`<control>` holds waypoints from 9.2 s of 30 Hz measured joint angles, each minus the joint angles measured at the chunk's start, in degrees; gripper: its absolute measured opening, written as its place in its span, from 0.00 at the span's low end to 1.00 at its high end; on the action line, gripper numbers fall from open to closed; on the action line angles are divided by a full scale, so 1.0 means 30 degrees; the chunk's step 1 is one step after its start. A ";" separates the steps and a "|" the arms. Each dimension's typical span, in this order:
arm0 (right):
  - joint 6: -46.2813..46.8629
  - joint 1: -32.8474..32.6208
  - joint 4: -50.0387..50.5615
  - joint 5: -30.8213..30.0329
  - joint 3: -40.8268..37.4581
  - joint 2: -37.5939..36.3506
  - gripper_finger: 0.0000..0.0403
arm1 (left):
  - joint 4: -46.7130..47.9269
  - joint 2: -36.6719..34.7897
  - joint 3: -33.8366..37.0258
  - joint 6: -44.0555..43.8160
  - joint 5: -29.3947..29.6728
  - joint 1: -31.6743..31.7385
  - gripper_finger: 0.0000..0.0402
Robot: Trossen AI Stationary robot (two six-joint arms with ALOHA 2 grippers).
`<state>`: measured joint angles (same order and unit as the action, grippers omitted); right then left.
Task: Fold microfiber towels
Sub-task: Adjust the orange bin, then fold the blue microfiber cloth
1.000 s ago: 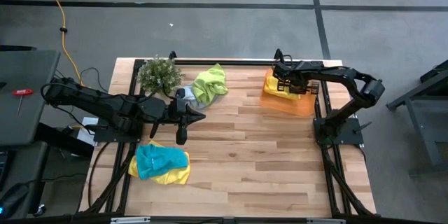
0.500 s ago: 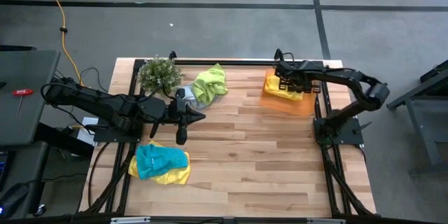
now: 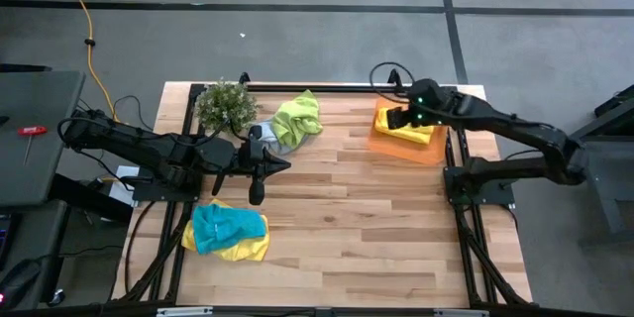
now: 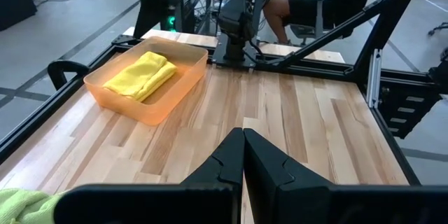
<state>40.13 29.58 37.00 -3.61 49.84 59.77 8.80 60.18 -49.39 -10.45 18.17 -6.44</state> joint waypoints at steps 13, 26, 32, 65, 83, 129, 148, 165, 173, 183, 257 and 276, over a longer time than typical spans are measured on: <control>0.1963 -0.2921 -0.4477 -0.0279 0.0340 0.6961 0.03 | -0.0001 0.0000 0.0000 -0.0521 0.0124 0.0000 0.00; -0.5258 -0.2224 0.4281 -0.2916 0.9479 1.4912 0.00 | 0.0007 -0.0007 0.0000 -0.1023 0.0141 0.0000 0.00; -0.8988 -0.2416 0.7568 -0.3318 1.2827 1.7533 0.00 | 0.0007 -0.0007 0.0000 -0.1008 0.0146 0.0000 0.00; -1.1389 -0.8075 1.3816 -0.2236 1.3325 1.7602 0.00 | 0.0152 -0.0007 0.0000 -0.0979 0.0146 0.0005 0.00; -0.2811 -1.1099 -0.1927 -0.2800 0.2722 0.2028 0.00 | 0.2757 -0.0007 0.0000 -0.0965 -0.0544 0.0000 0.01; -0.1350 -1.2742 -0.3558 -0.5029 -0.0044 0.0108 0.00 | 1.6947 1.0081 -0.0959 -1.2954 -0.0794 -1.4419 0.11; -0.1525 -1.2742 -0.4017 -0.5036 -0.0036 0.0108 0.00 | 1.4141 0.5937 -0.6837 -0.0754 0.2957 -0.2746 0.00; -0.1523 -1.2742 -0.3987 -0.3082 -0.0007 0.0827 0.02 | 0.8127 0.7346 -0.5594 -0.4706 -0.4128 0.1667 0.00; -0.2798 -1.3781 -0.5020 -0.0380 -0.0013 0.4923 0.28 | 0.8967 0.9168 -0.4362 -0.6843 -0.5484 0.0640 0.00; -0.3879 -1.4528 -0.9364 0.0109 -0.0008 0.8562 0.51 | 1.0109 0.9105 -0.4559 -0.4540 -0.7572 -0.0368 0.00; -0.3013 -1.4491 -0.5572 -0.3301 -0.0022 0.4217 0.50 | 0.2496 1.0819 -0.1625 0.0631 -0.5772 0.0869 0.36; -0.3019 -1.4491 -0.5563 -0.3820 -0.0029 0.4217 0.50 | -0.0308 1.0586 -0.1632 0.1782 -0.4341 0.0262 0.34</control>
<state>31.07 -13.89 20.31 -15.07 49.76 72.42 7.88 91.94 -54.28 -5.10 5.15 -5.65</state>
